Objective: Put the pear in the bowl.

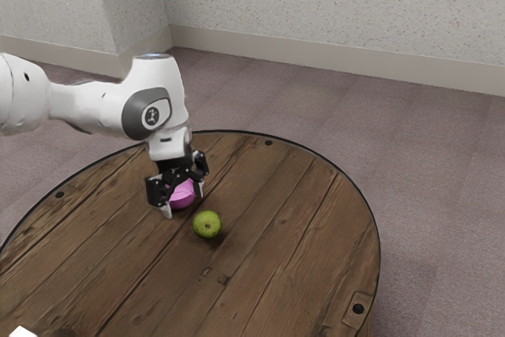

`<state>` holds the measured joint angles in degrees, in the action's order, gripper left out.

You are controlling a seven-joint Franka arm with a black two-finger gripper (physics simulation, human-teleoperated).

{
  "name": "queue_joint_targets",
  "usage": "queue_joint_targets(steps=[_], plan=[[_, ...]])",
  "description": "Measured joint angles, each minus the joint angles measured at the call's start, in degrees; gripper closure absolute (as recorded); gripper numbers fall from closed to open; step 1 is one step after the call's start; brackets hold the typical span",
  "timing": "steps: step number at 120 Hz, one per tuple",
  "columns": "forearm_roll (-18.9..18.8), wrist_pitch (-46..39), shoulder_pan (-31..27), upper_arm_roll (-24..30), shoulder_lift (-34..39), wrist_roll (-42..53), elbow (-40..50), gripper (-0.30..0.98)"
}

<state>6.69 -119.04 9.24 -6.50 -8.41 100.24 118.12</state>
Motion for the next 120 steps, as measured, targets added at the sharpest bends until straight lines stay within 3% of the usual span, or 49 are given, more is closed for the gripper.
queue_joint_targets(steps=[32, 102, 120], plan=[[1.34, -6.04, -1.01, 0.00, -11.12, 15.15, -6.92, 0.00], [5.10, -10.59, -1.64, 1.04, -16.77, 31.82, -6.92, 0.00], [5.85, -10.98, -1.69, 1.05, -17.26, 34.07, -6.94, 0.18]])
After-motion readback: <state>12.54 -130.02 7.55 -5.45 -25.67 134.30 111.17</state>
